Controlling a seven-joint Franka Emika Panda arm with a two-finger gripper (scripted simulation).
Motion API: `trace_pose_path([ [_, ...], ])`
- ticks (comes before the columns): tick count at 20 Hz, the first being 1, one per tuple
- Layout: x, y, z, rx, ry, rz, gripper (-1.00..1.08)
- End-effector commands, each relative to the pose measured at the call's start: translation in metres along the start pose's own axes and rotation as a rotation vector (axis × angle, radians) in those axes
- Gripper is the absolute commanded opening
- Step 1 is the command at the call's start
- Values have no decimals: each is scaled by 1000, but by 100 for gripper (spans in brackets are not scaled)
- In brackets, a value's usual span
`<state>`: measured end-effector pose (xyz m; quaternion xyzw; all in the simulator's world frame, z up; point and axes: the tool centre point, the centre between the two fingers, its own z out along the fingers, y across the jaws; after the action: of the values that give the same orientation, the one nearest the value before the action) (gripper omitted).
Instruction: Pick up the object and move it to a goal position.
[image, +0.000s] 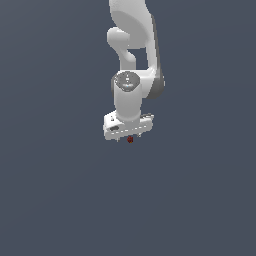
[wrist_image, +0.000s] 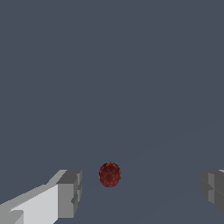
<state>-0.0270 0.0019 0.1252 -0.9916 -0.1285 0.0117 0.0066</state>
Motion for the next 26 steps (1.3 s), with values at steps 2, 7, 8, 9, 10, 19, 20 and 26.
trace_pose_path([
  [2,-10,-4,13,-6,3,-97,100],
  [7,-26,-10,33,-14,8,-250,100],
  [8,-29,-12,36,-15,9,-277,100],
  [9,-32,-13,39,-16,10,-302,100],
  [10,-35,-14,42,-17,10,-326,100],
  [19,-51,-23,58,-21,16,-467,100],
  [20,-52,-23,58,-21,17,-475,100],
  [26,-53,-24,60,-21,17,-483,100],
])
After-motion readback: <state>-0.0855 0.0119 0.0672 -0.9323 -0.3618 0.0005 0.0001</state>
